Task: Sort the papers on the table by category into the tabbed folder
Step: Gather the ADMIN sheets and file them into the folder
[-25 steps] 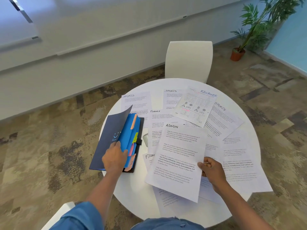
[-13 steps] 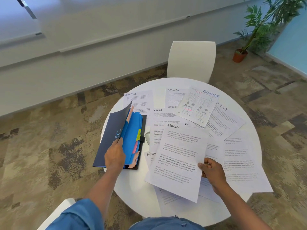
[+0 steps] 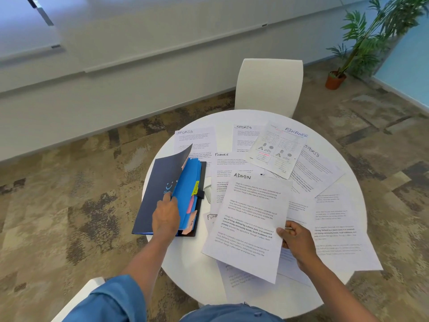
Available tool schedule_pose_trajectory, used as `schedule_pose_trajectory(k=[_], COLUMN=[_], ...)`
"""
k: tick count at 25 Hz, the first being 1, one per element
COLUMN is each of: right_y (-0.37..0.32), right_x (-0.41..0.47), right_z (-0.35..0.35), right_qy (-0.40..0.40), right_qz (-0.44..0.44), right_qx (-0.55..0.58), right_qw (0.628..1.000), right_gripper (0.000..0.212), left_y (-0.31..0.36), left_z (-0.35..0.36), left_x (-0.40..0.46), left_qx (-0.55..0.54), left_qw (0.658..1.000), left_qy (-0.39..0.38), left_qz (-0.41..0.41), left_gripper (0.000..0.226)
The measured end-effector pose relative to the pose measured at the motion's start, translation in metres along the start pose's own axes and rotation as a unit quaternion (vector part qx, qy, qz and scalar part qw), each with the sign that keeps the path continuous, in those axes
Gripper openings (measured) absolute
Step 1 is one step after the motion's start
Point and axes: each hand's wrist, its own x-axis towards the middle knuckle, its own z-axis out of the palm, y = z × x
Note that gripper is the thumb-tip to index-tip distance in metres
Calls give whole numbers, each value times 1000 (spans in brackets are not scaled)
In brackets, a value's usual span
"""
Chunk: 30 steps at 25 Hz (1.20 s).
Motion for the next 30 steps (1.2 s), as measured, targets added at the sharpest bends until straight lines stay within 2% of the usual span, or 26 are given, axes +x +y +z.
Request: schedule_pose_trajectory(k=[4, 7, 9, 14, 20, 30], right_y=[3, 3, 1, 0, 5, 6], right_x=[0, -2, -4, -4, -6, -6], right_z=[-2, -5, -6, -11, -12, -13], right_qy=[5, 10, 12, 20, 14, 14], right_qz=[10, 9, 7, 4, 8, 9], right_qx=[5, 5, 6, 5, 7, -5], right_qw=[1000, 1000, 1000, 1000, 1000, 1000], right_gripper=[9, 9, 9, 9, 11, 8], left_y=[1, 0, 0, 5, 3, 3], left_z=[8, 15, 24, 31, 28, 19], left_x=[1, -2, -2, 0, 0, -2], left_qx=[69, 110, 118, 57, 7, -43], left_qw=[997, 993, 992, 998, 1000, 999], left_qy=[29, 45, 40, 19, 12, 5], left_qz=[12, 3, 2, -9, -17, -20], left_gripper=[33, 78, 90, 82, 58, 67])
